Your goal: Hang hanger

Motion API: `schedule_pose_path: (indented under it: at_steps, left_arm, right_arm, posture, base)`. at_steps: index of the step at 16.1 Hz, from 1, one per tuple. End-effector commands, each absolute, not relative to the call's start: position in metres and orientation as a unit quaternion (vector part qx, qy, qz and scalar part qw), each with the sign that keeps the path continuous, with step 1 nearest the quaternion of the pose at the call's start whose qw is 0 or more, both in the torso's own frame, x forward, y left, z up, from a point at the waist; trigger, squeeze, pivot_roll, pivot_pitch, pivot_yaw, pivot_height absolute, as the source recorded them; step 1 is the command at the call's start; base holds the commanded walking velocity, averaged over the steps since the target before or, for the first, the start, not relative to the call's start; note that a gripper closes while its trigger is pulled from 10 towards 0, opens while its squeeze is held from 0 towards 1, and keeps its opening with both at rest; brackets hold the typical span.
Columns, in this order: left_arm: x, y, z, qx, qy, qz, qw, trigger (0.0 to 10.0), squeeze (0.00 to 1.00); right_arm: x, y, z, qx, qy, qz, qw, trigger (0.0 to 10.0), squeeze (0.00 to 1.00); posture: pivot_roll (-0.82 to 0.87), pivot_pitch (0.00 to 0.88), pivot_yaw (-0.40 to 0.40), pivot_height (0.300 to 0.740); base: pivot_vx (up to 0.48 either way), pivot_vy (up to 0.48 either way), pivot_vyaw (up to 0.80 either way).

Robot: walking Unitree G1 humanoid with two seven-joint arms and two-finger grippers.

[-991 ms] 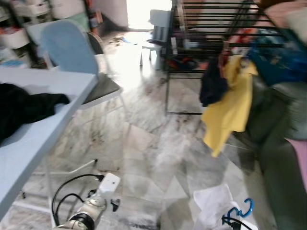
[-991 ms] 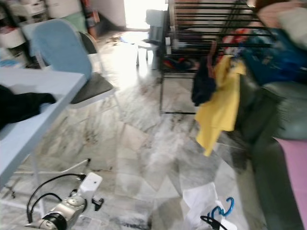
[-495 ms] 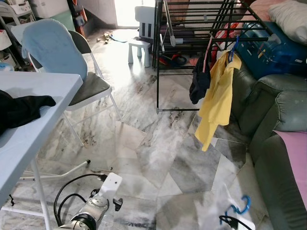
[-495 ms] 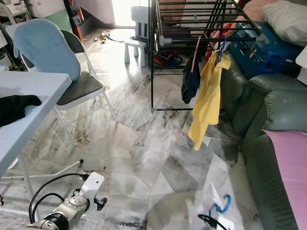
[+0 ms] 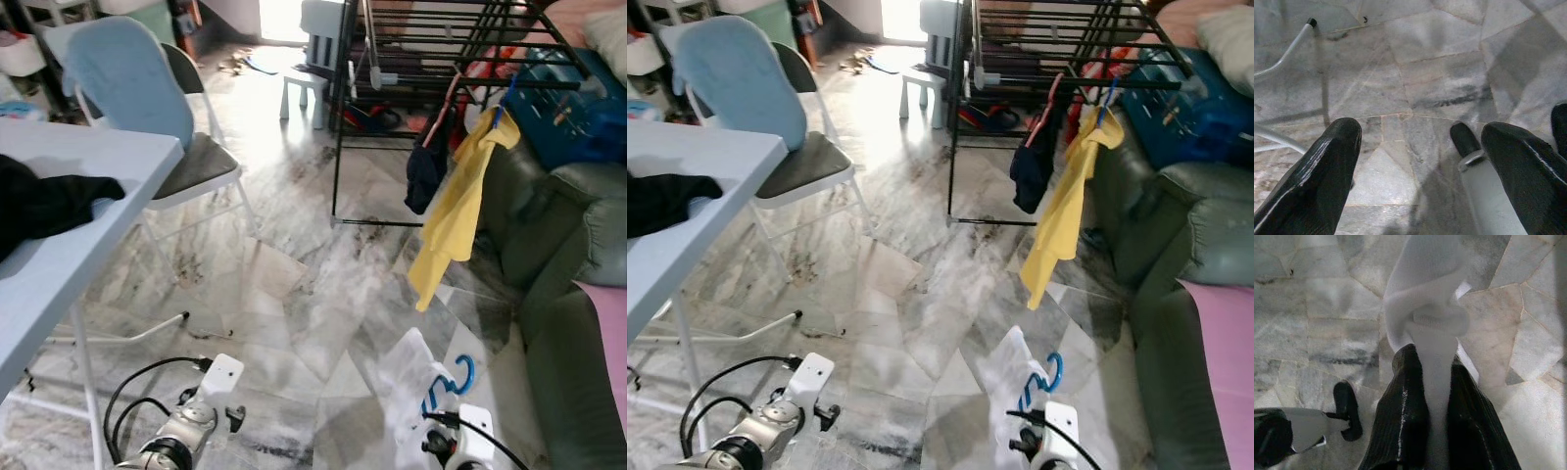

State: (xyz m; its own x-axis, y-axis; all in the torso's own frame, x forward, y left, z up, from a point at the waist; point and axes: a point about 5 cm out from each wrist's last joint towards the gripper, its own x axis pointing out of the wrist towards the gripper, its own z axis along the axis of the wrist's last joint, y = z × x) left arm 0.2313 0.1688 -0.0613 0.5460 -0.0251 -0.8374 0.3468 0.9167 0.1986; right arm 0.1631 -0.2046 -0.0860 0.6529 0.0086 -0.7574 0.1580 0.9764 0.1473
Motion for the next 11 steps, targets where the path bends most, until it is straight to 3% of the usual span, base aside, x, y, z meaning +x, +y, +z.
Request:
schedule_pose_path:
  at_steps: [1,5,6,11]
  left_arm:
    - [0.231,0.171,-0.061,0.176,0.464,-0.11,0.861,10.0,0.0]
    - [0.232,0.171,-0.061,0.187,0.461,-0.116,0.859,10.0,0.0]
    - [0.231,0.171,-0.061,0.189,0.461,-0.118,0.859,10.0,0.0]
    - [0.236,0.168,-0.058,0.183,0.451,-0.118,0.866,10.0,0.0]
  right_arm:
    - [0.16,-0.204,-0.088,0.104,0.419,-0.05,0.901,10.0,0.0]
    - [0.15,-0.204,-0.092,0.104,0.432,-0.06,0.894,10.0,0.0]
    - [0.149,-0.204,-0.092,0.105,0.432,-0.061,0.894,10.0,0.0]
    - [0.157,-0.204,-0.087,0.101,0.404,-0.054,0.908,10.0,0.0]
  posture:
    - [0.01,0.0,-0.014,0.74]
    - [-0.01,0.0,-0.001,0.74]
    - [-0.01,0.0,0.002,0.74]
    - [-0.02,0.0,0.004,0.74]
  base:
    - [0.0,0.0,0.0]
    - [0.0,0.0,0.0]
    - [0.0,-0.48,0.0]
    - [0.0,0.0,0.0]
